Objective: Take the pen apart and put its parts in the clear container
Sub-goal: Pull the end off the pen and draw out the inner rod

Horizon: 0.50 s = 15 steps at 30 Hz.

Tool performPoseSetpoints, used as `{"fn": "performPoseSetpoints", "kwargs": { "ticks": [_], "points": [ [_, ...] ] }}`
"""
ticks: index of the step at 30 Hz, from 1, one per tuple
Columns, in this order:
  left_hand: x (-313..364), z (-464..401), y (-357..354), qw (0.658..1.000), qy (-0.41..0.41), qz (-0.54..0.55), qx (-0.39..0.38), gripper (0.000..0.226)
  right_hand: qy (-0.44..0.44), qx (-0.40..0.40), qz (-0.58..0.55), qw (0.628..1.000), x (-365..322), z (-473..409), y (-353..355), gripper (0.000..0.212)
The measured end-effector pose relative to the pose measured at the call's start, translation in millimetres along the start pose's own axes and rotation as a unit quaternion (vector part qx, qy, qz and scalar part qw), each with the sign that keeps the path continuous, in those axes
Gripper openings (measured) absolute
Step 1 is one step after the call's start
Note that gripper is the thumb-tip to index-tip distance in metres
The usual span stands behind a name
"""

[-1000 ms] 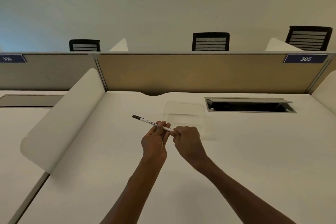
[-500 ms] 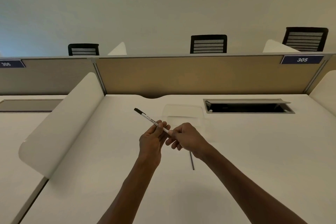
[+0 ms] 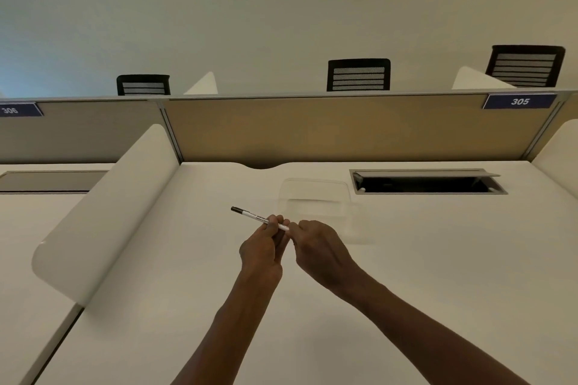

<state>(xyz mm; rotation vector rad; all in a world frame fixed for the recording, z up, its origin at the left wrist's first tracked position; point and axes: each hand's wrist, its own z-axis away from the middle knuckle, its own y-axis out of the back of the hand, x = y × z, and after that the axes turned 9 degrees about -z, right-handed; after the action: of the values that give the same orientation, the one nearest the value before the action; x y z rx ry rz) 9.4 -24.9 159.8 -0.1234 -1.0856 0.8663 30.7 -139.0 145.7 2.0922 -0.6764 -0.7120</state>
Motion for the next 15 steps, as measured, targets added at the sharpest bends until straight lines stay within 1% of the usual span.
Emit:
{"fn": "performPoseSetpoints", "kwargs": {
  "ticks": [2,4,9,12,15],
  "points": [
    [-1.3,0.4,-1.2,1.0,0.011,0.006,0.004,0.009,0.031,-0.015,0.028,0.999,5.1,2.4,-2.1,0.012],
    [-3.4,0.6,-2.2,1.0,0.019,0.008,0.012,0.009,0.076,-0.028,0.06,0.995,9.7,4.5,-1.8,0.009],
    [-8.6,0.1,-2.7,0.999,0.035,-0.003,0.032,0.008,0.182,-0.069,0.157,0.968,19.7,7.0,2.4,0.018],
    [-9.7,-0.2,-4.2,0.998,0.039,-0.003,0.049,0.008,0.227,-0.08,0.201,0.95,21.4,8.0,4.1,0.036],
    [-9.0,-1.4,-2.1,0.997,0.038,-0.012,0.06,0.009,0.259,-0.07,0.21,0.94,20.7,7.6,3.3,0.04]
  ]
}}
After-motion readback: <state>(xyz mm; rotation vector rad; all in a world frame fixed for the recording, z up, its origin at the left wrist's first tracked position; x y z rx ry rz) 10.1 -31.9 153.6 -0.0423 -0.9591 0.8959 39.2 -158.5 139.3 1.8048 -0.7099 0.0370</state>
